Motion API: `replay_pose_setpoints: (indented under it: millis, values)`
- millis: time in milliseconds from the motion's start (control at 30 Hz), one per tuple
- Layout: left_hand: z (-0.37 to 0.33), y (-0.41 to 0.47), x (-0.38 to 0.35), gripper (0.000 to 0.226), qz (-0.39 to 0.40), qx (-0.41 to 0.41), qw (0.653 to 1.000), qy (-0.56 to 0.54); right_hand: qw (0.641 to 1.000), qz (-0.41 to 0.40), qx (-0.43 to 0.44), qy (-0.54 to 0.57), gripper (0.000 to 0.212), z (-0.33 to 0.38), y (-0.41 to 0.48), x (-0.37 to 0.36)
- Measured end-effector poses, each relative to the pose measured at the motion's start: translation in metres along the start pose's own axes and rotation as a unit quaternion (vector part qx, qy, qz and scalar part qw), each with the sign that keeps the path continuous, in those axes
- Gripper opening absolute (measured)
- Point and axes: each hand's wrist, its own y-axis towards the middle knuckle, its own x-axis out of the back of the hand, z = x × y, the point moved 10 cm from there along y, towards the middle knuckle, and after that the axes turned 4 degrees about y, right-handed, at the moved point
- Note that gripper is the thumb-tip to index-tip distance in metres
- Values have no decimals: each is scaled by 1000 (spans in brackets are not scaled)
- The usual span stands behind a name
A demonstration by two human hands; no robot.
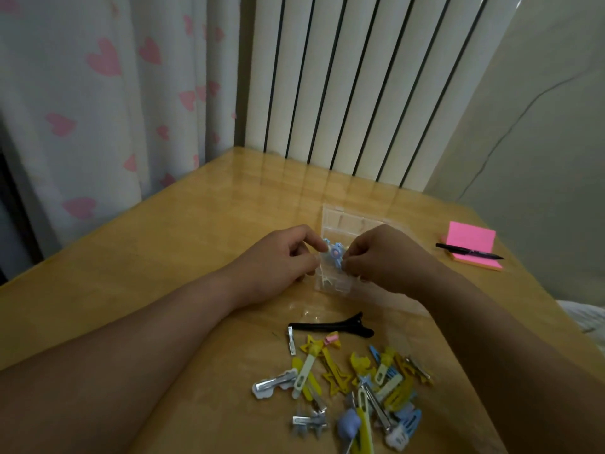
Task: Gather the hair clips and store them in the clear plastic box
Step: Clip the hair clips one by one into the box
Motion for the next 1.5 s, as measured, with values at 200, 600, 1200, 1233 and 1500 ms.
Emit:
replay_pose_setpoints:
  millis: [200, 600, 1200, 1233, 1500]
  values:
    - [-1, 0, -1, 16, 0, -3, 1000, 3, 1000, 12, -10, 5, 17, 0, -1, -8]
    - [0, 0, -1, 17, 4, -3, 1000, 6, 996, -64, 10, 61, 21, -10, -12, 3]
    - [-3, -3, 0, 19, 5, 1, 1000, 4, 954, 67, 292, -8, 17, 50, -113, -34]
    - [-2, -2, 0, 20, 5, 3, 1000, 4, 948, 92, 304, -22, 21, 54, -117, -40]
    - [0, -1, -1, 21, 0, 2, 1000, -3, 923, 140, 352, -64, 13, 68, -128, -57]
